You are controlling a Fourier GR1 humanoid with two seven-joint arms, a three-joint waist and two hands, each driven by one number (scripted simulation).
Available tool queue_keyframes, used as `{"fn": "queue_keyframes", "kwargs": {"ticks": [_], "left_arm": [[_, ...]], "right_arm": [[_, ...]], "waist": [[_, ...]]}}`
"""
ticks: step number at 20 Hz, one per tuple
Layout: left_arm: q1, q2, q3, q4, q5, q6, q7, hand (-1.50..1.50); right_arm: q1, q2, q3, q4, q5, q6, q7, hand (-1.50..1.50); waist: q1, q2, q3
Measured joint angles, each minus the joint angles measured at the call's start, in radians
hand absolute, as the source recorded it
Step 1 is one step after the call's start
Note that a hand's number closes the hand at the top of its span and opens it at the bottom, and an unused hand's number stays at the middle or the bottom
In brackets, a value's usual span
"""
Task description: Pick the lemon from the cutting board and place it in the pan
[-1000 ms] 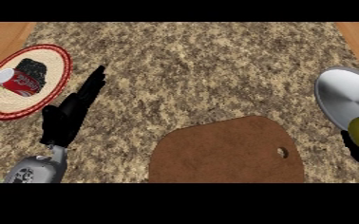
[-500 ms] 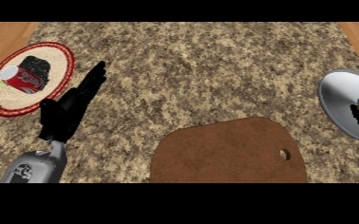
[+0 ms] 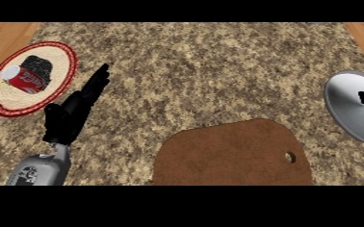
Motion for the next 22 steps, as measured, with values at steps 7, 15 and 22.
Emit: {"fn": "queue_keyframes", "kwargs": {"ticks": [7,15,22], "left_arm": [[-0.027,-0.005,-0.004,0.004,0.001,-0.021,0.006,0.0],[-0.027,-0.029,-0.016,-0.002,-0.018,-0.006,0.014,0.0],[-0.023,-0.031,-0.011,-0.001,-0.018,-0.008,0.007,0.0]], "right_arm": [[-0.103,-0.016,0.052,0.231,0.081,0.113,0.151,-1.5],[-0.181,0.01,-0.064,0.325,-0.021,0.238,0.039,-1.5],[-0.19,-0.028,-0.214,0.37,-0.171,0.435,-0.043,-1.5]], "waist": [[0.028,0.011,0.002],[0.029,0.015,0.006],[0.025,0.017,0.007]]}}
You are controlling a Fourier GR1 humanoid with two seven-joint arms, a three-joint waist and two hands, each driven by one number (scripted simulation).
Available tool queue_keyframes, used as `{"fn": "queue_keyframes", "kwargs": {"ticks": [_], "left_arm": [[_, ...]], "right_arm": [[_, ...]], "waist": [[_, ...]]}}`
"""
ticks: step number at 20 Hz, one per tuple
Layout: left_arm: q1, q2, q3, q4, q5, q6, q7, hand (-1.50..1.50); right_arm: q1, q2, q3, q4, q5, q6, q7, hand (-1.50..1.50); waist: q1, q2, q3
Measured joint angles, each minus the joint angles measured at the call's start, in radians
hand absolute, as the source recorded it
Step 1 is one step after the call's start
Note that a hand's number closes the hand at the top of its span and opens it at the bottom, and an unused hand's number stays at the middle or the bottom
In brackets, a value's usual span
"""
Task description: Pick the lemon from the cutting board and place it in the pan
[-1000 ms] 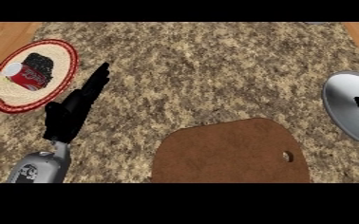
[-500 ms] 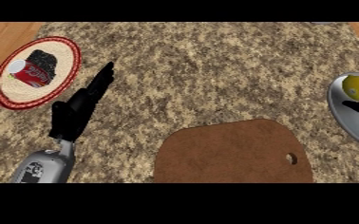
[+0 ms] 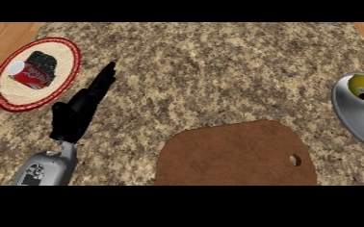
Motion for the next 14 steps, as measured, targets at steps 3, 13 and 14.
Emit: {"fn": "queue_keyframes", "kwargs": {"ticks": [3,13,14], "left_arm": [[0.009,0.009,0.01,0.003,0.006,-0.01,-0.007,0.0],[0.02,0.017,0.034,-0.007,0.009,-0.015,-0.008,0.0],[0.024,0.017,0.033,-0.007,0.009,-0.017,-0.006,0.0]], "right_arm": [[0.032,-0.039,-0.032,0.021,-0.033,0.127,-0.032,-1.5],[0.194,-0.113,-0.09,0.011,-0.086,0.312,-0.169,-1.5],[0.211,-0.115,-0.093,0.005,-0.089,0.314,-0.177,-1.5]], "waist": [[-0.006,-0.001,0.0],[-0.023,-0.007,0.0],[-0.025,-0.008,0.0]]}}
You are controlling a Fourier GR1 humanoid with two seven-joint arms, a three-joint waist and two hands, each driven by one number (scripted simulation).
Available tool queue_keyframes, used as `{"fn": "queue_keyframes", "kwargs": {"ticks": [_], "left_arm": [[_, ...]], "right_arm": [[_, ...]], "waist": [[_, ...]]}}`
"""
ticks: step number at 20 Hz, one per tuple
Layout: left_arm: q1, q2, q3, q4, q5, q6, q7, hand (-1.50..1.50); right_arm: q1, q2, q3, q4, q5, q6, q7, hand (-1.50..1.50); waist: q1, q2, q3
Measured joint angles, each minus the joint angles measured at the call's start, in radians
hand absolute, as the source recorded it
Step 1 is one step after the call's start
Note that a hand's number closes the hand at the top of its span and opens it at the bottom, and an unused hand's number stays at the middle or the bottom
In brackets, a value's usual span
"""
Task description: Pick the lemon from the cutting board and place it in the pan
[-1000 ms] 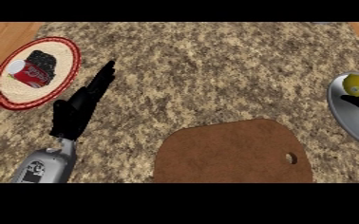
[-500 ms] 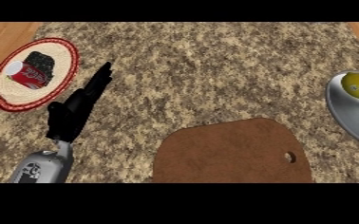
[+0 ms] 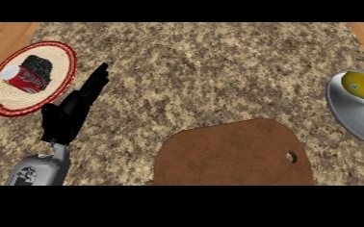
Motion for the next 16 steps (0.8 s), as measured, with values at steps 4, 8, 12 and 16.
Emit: {"fn": "queue_keyframes", "kwargs": {"ticks": [4,8,12,16], "left_arm": [[0.006,-0.009,-0.004,-0.005,-0.009,0.008,0.002,0.0],[0.008,-0.015,-0.007,-0.009,-0.017,0.013,0.011,0.0],[0.016,-0.013,-0.002,-0.009,-0.018,0.009,0.008,0.0],[0.022,-0.009,0.007,-0.008,-0.016,0.004,0.005,0.0]], "right_arm": [[0.073,0.006,-0.013,-0.021,-0.014,0.012,-0.027,-1.5],[0.124,0.001,-0.018,-0.047,-0.023,0.025,-0.036,-1.5],[0.183,0.017,-0.021,-0.076,-0.031,0.025,-0.06,-1.5],[0.242,0.032,-0.023,-0.105,-0.037,0.019,-0.079,-1.5]], "waist": [[-0.009,-0.004,0.0],[-0.013,-0.006,0.0],[-0.018,-0.008,-0.001],[-0.022,-0.011,-0.001]]}}
